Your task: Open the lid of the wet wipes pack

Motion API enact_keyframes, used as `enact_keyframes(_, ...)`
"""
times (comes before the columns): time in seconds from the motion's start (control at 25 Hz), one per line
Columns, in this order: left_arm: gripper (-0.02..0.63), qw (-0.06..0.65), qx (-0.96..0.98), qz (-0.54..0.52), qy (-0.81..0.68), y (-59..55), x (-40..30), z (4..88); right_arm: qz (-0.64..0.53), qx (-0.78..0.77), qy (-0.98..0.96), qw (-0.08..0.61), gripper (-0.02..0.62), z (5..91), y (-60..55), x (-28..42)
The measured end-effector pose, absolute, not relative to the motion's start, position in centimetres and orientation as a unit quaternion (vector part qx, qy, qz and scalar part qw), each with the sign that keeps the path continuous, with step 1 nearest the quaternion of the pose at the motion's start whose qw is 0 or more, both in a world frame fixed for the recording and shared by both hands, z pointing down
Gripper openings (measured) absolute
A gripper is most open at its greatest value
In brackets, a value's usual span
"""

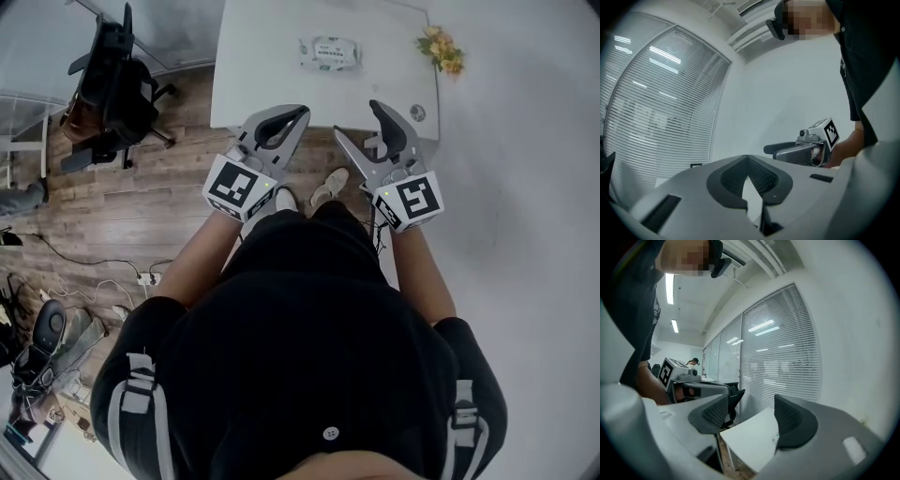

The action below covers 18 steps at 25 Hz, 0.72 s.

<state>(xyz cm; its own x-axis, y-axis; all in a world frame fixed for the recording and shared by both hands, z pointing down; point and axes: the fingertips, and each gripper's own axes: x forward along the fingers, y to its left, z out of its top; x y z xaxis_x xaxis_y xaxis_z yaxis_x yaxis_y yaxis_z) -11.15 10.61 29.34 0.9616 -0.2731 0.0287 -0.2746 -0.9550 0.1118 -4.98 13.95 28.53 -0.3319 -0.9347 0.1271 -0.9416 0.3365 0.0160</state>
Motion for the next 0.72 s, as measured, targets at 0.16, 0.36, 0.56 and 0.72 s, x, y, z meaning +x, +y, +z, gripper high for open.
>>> enact_keyframes(0.16,0.008,0.059,0.987,0.011,-0.147,8.9,-10.5,30.1,0.032,0.571,-0.818,0.054,0.313,29.2,12.1,-3.9)
enact_keyframes(0.36,0.008,0.055,0.985,0.020,-0.163,6.5,-9.4,30.4,0.031,0.566,-0.823,0.045,0.313,29.6,9.3,-2.1)
enact_keyframes(0.56,0.008,0.052,0.982,0.027,-0.182,3.0,-7.3,30.7,0.039,0.558,-0.828,0.034,0.313,30.1,5.5,0.6)
enact_keyframes(0.72,0.008,0.055,0.978,0.042,-0.195,0.2,-5.0,32.0,0.047,0.548,-0.834,0.036,0.313,31.3,2.5,3.2)
